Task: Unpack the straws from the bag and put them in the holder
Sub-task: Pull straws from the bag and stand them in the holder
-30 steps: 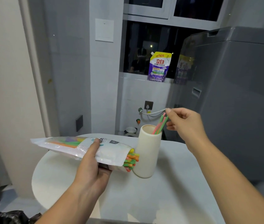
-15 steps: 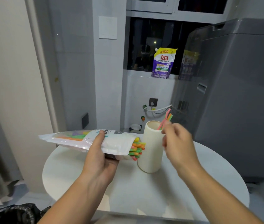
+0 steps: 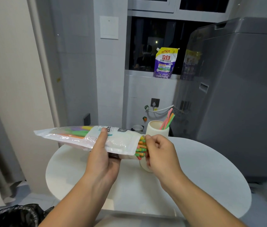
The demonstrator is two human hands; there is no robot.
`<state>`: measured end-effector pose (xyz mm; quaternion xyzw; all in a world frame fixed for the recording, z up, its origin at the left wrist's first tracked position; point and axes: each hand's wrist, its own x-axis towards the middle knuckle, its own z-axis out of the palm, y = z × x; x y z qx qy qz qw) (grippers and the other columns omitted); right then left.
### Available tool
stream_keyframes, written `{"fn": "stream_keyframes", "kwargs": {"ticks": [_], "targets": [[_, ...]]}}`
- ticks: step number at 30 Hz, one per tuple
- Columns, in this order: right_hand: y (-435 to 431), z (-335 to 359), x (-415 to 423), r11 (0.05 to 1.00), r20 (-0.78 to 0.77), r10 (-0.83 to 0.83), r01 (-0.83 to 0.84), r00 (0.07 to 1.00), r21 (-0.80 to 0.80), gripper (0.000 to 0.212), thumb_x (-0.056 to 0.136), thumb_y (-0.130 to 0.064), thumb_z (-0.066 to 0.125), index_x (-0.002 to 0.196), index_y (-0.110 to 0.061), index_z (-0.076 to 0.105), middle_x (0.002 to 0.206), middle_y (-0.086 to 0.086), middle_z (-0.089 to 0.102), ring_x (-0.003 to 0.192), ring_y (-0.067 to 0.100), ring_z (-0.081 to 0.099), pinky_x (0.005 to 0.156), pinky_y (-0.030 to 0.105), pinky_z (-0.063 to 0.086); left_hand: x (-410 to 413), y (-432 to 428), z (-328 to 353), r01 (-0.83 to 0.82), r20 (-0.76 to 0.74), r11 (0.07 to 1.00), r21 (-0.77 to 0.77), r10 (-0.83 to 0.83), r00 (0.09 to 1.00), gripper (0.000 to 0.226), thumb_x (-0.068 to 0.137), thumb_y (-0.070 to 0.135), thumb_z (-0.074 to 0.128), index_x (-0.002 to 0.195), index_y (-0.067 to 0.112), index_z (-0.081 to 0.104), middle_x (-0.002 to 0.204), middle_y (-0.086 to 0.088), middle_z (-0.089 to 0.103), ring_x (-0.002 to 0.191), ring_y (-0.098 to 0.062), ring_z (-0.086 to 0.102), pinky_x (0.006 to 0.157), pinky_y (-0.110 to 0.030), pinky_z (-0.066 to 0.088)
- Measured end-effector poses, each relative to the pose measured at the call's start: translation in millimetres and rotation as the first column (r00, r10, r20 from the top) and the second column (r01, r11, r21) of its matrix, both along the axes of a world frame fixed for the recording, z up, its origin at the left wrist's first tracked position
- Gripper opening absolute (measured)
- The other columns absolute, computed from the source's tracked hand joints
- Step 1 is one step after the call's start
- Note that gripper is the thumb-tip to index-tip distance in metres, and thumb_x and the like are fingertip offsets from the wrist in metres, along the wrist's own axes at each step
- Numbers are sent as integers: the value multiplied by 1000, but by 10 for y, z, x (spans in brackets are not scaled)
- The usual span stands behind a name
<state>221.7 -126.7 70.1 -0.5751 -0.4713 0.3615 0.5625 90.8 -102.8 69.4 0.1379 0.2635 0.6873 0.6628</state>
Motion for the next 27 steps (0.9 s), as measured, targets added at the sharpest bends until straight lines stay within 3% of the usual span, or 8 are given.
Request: {"fn": "stream_keyframes", "kwargs": {"ticks": [3,6,12,16,20,24,27], "targets": [[17,23,84,999,10,-36,36,999,30,31,102,-30,55,83,-6,61,51,-8,53,46,8,45,53,27,38,-53,40,3,-36,14,999,-20,36,999,37,101,26,65,136,18,58,120,-7,78,89,-18,80,81,-42,65],[10,26,164,996,-20,-69,70,997,56,32,102,-31,54,82,-6,59,52,-5,51,47,10,44,55,30,36,-109,75,8,-60,35,998,-30,61,998,39,101,24,65,139,19,56,126,-6,76,96,-17,78,72,-38,66],[-14,3,119,997,-34,-20,23,999,80,21,99,-36,57,92,-17,64,55,-5,56,50,10,51,49,26,41,-28,45,-6,-38,24,999,-28,39,999,41,99,23,67,139,19,57,124,-7,77,105,-22,77,89,-47,62],[33,7,200,983,-35,-49,55,998,176,21,98,-29,62,86,-12,66,51,-5,50,48,12,45,50,28,36,-87,61,29,-39,49,999,-18,40,998,41,101,24,65,140,18,56,124,-6,77,105,-20,77,88,-45,62],[-5,65,246,978,-300,32,32,954,205,27,94,-30,67,79,-8,61,54,4,37,43,15,32,42,27,26,-132,72,38,-39,87,998,-39,42,995,31,102,23,64,132,18,59,115,-6,79,96,-18,79,79,-41,64],[-44,14,77,982,-538,139,-47,831,182,38,73,-43,79,82,-12,60,57,5,41,43,13,36,40,23,28,-60,26,41,2,101,999,-40,2,995,19,103,24,61,120,16,63,98,-4,81,81,-17,79,68,-36,64],[-40,-97,-24,986,-487,84,-1,869,169,29,76,-45,80,77,-20,67,62,4,48,52,15,43,47,27,37,-13,-17,61,16,106,999,-30,-13,994,16,104,23,61,118,16,61,89,-5,82,74,-17,79,57,-33,63]]}}
